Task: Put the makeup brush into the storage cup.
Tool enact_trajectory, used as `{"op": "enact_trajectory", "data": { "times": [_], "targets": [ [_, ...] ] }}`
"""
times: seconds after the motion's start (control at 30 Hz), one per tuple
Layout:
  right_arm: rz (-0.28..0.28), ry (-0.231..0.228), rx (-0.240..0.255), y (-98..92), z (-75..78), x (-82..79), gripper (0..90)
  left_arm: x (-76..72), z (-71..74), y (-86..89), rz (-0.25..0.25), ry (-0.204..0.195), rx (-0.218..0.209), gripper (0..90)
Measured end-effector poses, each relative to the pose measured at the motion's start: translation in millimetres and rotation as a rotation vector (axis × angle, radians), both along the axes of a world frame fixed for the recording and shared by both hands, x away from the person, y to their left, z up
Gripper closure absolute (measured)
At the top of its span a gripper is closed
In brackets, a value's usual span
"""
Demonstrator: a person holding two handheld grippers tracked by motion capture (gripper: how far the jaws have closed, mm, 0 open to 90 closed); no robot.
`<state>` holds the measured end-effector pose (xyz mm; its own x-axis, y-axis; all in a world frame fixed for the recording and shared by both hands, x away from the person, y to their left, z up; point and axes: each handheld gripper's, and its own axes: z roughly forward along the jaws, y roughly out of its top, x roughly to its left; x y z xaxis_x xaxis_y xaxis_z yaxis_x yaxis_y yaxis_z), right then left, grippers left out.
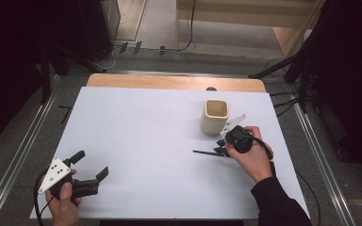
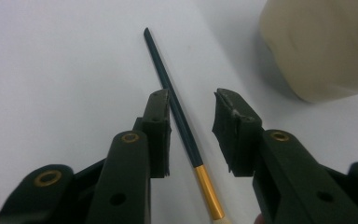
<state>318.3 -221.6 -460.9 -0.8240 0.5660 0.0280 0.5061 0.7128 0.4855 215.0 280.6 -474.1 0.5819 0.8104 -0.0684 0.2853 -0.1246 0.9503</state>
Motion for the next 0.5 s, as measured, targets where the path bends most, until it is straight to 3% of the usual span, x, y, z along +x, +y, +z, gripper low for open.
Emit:
{"op": "enact_trajectory", "data": {
  "times": [0.07,0.23,0.3,0.5],
  "targets": [
    [0.009,0.028,-0.008,0.8,-1.8,1.0,72.1,0.0,0.0,-0.1,0.0,0.001,0.0,0.0],
    [0.02,0.04,-0.022,0.1,-3.8,3.7,74.0,0.5,-0.5,-0.6,0.008,0.007,0.005,0.0],
    [0.034,0.046,-0.082,1.6,-6.2,6.1,74.3,0.1,-0.2,-1.0,0.007,0.004,0.015,0.0],
    [0.064,0.076,-0.122,5.4,-9.9,7.4,77.3,0.2,-0.4,-1.6,0.006,0.002,0.017,0.0]
  ]
}}
